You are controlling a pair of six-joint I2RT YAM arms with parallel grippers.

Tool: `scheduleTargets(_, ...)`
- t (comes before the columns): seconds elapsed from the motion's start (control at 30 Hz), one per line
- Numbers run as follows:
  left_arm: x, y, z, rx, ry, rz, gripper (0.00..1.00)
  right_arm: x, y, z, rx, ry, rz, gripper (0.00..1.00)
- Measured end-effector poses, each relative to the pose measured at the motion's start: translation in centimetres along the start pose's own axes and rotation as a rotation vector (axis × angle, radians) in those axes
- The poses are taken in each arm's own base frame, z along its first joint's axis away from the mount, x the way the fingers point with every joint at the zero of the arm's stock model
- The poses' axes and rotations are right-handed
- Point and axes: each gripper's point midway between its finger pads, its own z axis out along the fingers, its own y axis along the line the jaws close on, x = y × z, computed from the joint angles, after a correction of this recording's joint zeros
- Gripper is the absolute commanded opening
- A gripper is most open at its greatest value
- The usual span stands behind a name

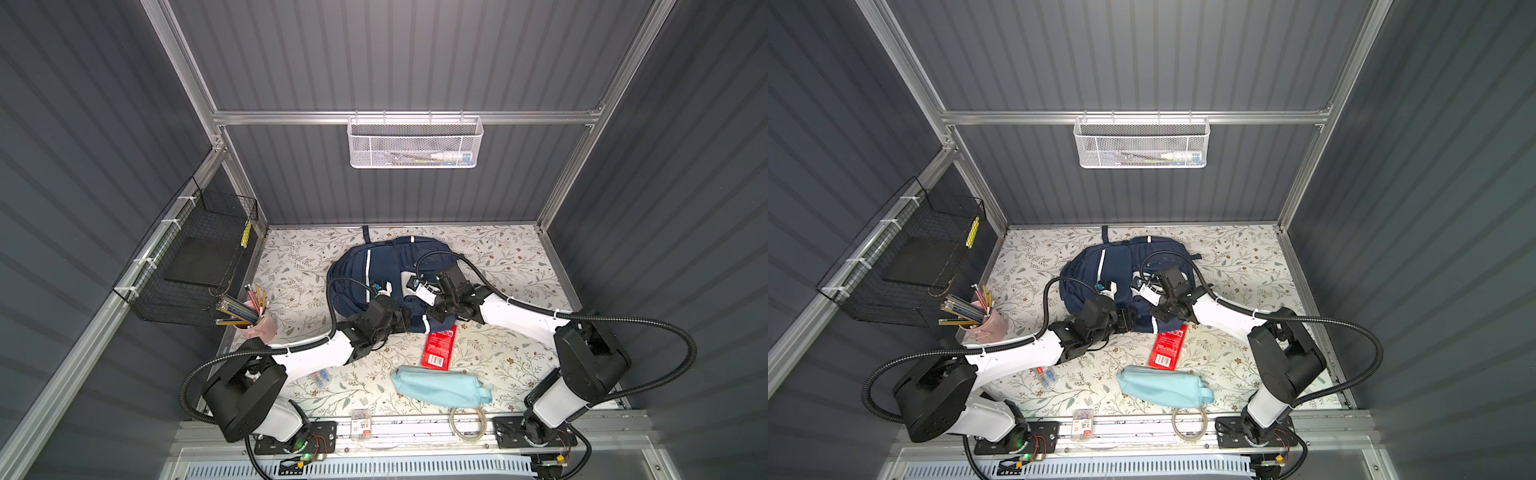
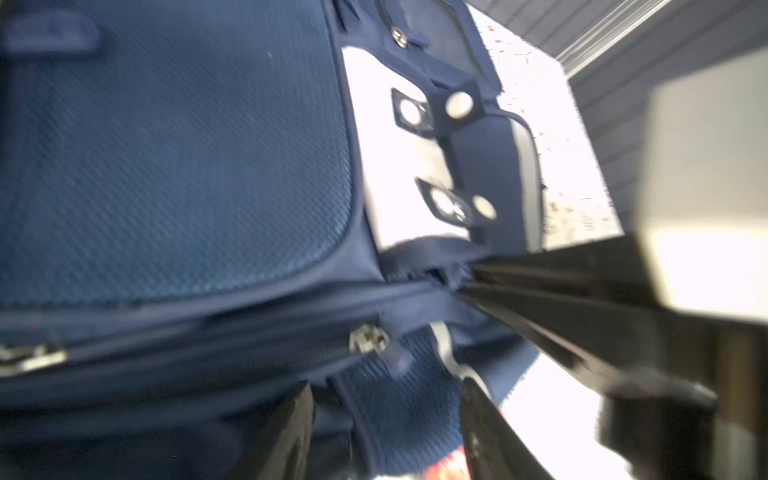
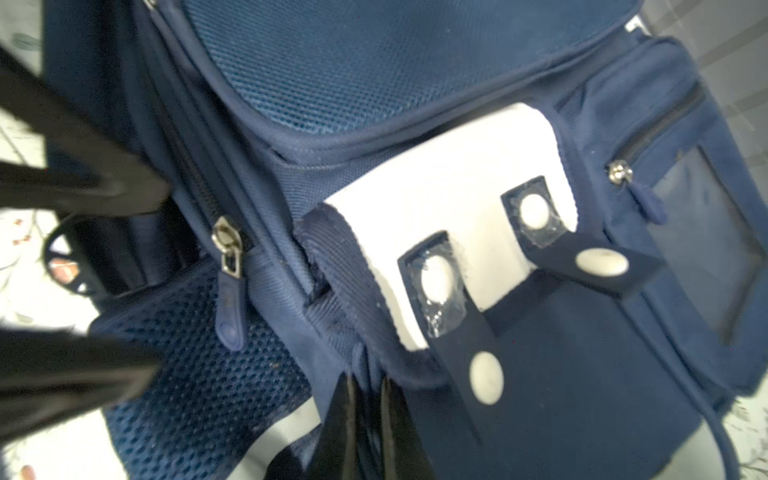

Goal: Pack the student bag

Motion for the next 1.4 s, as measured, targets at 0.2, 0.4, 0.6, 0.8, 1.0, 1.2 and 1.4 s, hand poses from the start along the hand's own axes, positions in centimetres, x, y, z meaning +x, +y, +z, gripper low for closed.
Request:
scheduleTargets(0.2, 0.4, -0.4, 1.4, -0.092, 0.016, 0.120, 0.56, -0.4, 0.7, 0.0, -0.043, -0.023, 0.069, 0.00)
scheduleTargets(0.4, 0.8, 0.8, 3.0, -0.207, 0.016, 0.223, 0.40, -0.7, 0.9, -0.1, -0.064, -0.037, 0.114, 0.00)
scheduleTargets(0.6, 0.8, 1.8, 3.1, -0.265, 0.026, 0.264, 0.01, -0.5, 0.6, 0.0, -0.055, -0.038, 0.133, 0.00)
scheduleTargets(0.8, -0.4, 2.7, 2.0, -0.243, 0.056, 0.222, 0.00, -0.1, 0.2, 0.0, -0.043, -0.052, 0.143, 0.00)
scheduleTargets(1.0, -2.6, 5.9, 0.2, -0.259, 0.067, 0.165, 0.00, -0.5, -0.2, -0.6, -0.020, -0.079, 0.133, 0.00)
scheduleTargets(1.2, -5.4, 9.7, -2.3, -0.327, 0.040, 0.147, 0.00, -0.4, -1.1, -1.2, 0.035, -0.072, 0.108, 0.00)
scheduleTargets(1.4, -7.8, 12.1, -3.9, -0.324, 0.025, 0.125, 0.00, 0.3, -2.3, -1.7, 0.068, -0.065, 0.124, 0.00)
